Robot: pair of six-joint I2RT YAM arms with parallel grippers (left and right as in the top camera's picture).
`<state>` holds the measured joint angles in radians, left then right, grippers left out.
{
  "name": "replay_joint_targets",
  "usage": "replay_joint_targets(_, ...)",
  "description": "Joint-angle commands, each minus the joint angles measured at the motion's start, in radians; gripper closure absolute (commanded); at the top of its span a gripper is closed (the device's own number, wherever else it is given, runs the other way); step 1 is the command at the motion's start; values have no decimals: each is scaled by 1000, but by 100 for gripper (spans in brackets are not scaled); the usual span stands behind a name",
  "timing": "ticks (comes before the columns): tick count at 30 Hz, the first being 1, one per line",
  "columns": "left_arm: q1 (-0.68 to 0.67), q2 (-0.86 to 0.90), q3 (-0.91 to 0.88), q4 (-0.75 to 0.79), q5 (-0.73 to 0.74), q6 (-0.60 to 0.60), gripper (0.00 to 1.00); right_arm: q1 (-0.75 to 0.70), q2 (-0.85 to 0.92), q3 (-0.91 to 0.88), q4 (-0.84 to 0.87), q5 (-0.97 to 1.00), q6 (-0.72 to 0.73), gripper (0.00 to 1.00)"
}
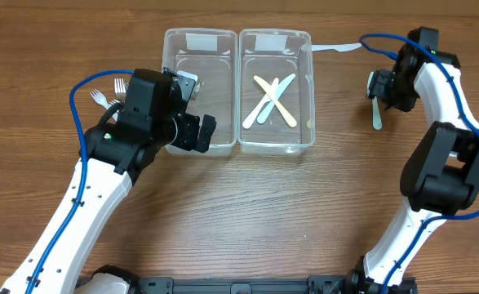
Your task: Pack container
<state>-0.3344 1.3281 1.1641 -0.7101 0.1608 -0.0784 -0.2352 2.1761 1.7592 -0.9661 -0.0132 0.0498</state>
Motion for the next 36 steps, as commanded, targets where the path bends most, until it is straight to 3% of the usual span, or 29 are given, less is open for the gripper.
replay_joint_targets(1,-8,11,28,4,15,-15,0,-10,24,14,13,12,-25,31)
replay_joint_targets(13,-8,11,28,4,15,-15,0,-9,104,14,4,-7,-24,41)
replay_joint_targets(27,-8,11,28,4,15,-15,0,8,113,14,-53,-7,-5,85)
replay_joint_targets(30,-8,11,28,4,15,-14,0,8,113,15,-73,-8,42,91)
replay_joint_targets(36,-8,11,28,4,15,-14,0,12,75,16,-83,-8,48,91)
